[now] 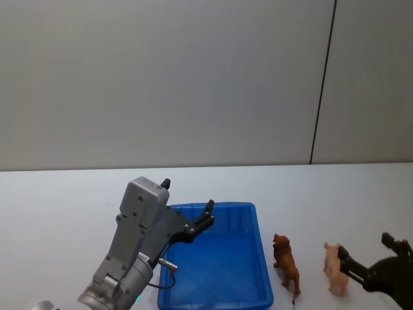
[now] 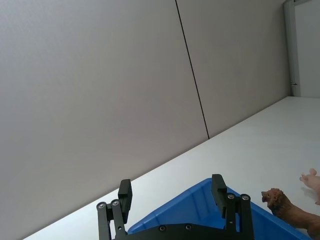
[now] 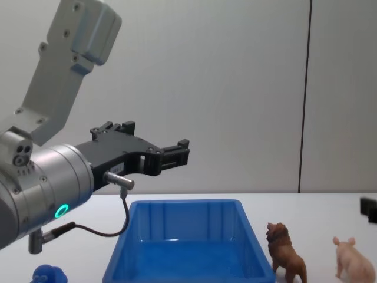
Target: Pick up the two dolls from the table and place them into the box.
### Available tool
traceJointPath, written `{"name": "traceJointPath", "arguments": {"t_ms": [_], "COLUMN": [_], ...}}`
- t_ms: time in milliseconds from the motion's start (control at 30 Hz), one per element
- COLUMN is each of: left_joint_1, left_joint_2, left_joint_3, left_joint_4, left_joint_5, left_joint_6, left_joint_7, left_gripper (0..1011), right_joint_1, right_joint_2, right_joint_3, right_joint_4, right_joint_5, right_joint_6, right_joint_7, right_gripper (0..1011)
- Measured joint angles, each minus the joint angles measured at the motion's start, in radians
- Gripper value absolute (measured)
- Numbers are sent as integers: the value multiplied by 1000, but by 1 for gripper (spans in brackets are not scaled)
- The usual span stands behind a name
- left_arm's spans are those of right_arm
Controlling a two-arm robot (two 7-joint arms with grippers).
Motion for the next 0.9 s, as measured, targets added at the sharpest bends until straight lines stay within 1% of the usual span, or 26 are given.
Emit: {"name": "traceJointPath", "arguments": {"t_ms": [200,267,333,400,633,800,900], "left_joint_1": [0,0,0,0,0,0,0], "left_joint_2": [0,0,0,0,0,0,0], "left_joint_3": [0,0,0,0,0,0,0], "left_joint_4": [0,0,0,0,0,0,0], "left_joint_5": [0,0,0,0,0,0,0], "left_joint_6": [0,0,0,0,0,0,0], "left_joint_7": [0,0,0,0,0,0,0], "left_gripper": [1002,1002,1002,1002,1002,1002,1002], "right_joint_1": [-6,-3,-1,9,34,65,78], "right_joint_2": [4,0,-2,-10,-31,-54,-64], "right_joint_3": [1,-2,-3,-8,-20,-33,-37], "right_joint_4": [14,31,35,53,94,138,156], "right_joint_5": [10,12,12,10,-4,-26,-33], "right_joint_6": [46,67,74,93,129,162,172], "right_joint_7": [8,15,17,25,37,41,41], "right_gripper": [1001,1001,1001,1001,1001,1001,1001]}}
